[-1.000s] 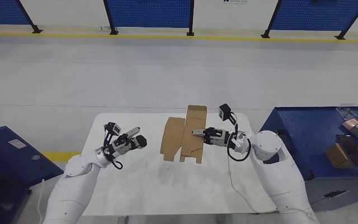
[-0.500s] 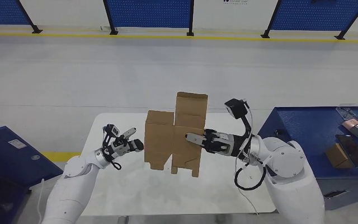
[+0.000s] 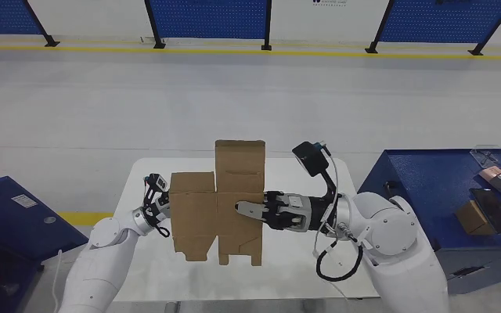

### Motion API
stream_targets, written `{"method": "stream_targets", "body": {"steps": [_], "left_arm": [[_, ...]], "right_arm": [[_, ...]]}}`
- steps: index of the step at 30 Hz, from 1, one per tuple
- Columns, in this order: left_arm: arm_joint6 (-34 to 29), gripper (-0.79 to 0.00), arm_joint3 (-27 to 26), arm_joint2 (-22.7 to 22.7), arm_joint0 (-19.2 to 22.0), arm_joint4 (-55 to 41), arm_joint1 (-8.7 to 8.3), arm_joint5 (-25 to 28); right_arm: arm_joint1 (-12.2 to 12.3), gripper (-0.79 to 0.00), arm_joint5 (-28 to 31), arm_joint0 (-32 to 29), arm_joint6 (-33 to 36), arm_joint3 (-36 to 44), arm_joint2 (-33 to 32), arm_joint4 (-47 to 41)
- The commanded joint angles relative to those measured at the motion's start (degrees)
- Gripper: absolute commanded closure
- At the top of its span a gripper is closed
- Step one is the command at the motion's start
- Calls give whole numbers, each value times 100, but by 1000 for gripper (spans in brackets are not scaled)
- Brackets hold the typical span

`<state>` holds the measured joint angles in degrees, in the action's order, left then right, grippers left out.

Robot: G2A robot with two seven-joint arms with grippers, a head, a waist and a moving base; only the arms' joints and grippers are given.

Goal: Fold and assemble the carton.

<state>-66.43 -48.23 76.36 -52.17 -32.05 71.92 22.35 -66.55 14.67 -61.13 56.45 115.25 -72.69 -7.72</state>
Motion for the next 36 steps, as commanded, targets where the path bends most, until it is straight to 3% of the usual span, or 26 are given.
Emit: {"method": "stream_targets", "body": {"steps": [1,4,6,11,14,18,22,26,30,34,36], "left_arm": [[0,-785,0,0,0,0,0,0],[0,-785,0,0,0,0,0,0],[0,-785,0,0,0,0,0,0],[0,-785,0,0,0,0,0,0],[0,-785,0,0,0,0,0,0],[0,-785,0,0,0,0,0,0],[0,-785,0,0,0,0,0,0],[0,-785,0,0,0,0,0,0],[0,-785,0,0,0,0,0,0],[0,-785,0,0,0,0,0,0],[0,-785,0,0,0,0,0,0]], "right_arm": [[-6,0,-19,-55,-101,12,17,-149],[-39,0,-322,-110,-337,-212,-52,-1542],[-73,0,-948,-66,-335,-569,-44,-2909],[-225,0,-3608,195,-17,-1523,474,-6808],[-327,0,-5037,309,-58,-2031,991,-8357],[-494,0,-6568,300,-635,-2714,1668,-10879],[-613,0,-6892,356,-1940,-3077,2233,-13103],[-640,0,-6746,329,-2777,-3114,2382,-14141],[-628,0,-6648,313,-3177,-3058,2221,-14313],[-575,0,-6156,340,-2800,-2767,1534,-12944],[-532,0,-5568,357,-2326,-2586,1094,-11592]]}}
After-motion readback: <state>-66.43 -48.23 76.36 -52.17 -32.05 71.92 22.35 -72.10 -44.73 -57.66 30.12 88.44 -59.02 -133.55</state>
